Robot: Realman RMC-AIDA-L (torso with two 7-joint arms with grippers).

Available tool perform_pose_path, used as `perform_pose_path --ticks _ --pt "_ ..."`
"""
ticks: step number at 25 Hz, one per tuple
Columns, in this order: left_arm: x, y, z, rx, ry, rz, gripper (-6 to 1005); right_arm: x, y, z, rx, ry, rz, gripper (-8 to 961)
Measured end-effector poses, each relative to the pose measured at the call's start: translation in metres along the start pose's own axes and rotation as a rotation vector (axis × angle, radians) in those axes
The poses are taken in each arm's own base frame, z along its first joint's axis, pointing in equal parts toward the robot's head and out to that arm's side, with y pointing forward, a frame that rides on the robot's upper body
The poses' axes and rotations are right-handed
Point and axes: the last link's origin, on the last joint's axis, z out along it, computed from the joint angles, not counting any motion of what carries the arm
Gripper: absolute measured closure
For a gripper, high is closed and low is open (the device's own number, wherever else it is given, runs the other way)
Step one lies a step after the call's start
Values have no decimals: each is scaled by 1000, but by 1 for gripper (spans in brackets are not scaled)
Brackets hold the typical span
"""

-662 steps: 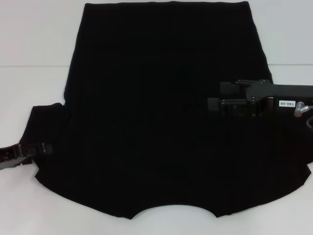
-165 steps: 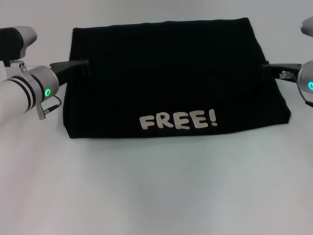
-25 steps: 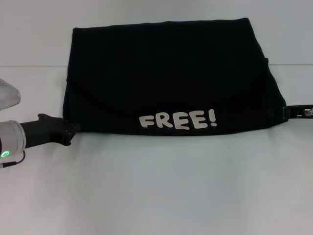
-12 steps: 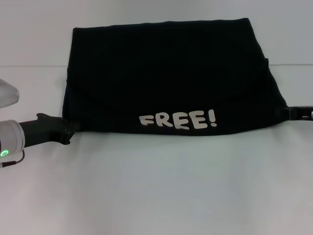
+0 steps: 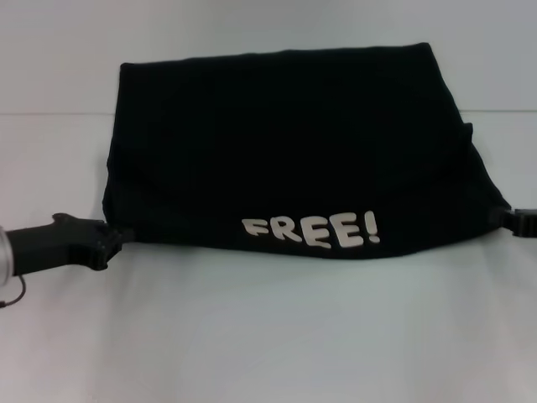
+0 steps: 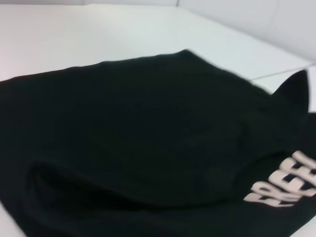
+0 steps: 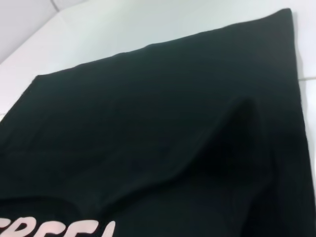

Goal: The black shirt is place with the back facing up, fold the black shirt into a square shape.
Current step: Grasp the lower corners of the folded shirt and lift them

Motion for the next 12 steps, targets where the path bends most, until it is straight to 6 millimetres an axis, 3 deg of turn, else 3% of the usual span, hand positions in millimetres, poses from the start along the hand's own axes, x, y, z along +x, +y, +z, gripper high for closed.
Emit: perform_pose_path --ticks 7,12 --pt "-10 10 -32 -101 82 -87 992 38 4 -34 -83 -28 -3 919" --pt "-23 17 -52 -135 104 -127 992 70 -1 -72 -133 -102 24 919"
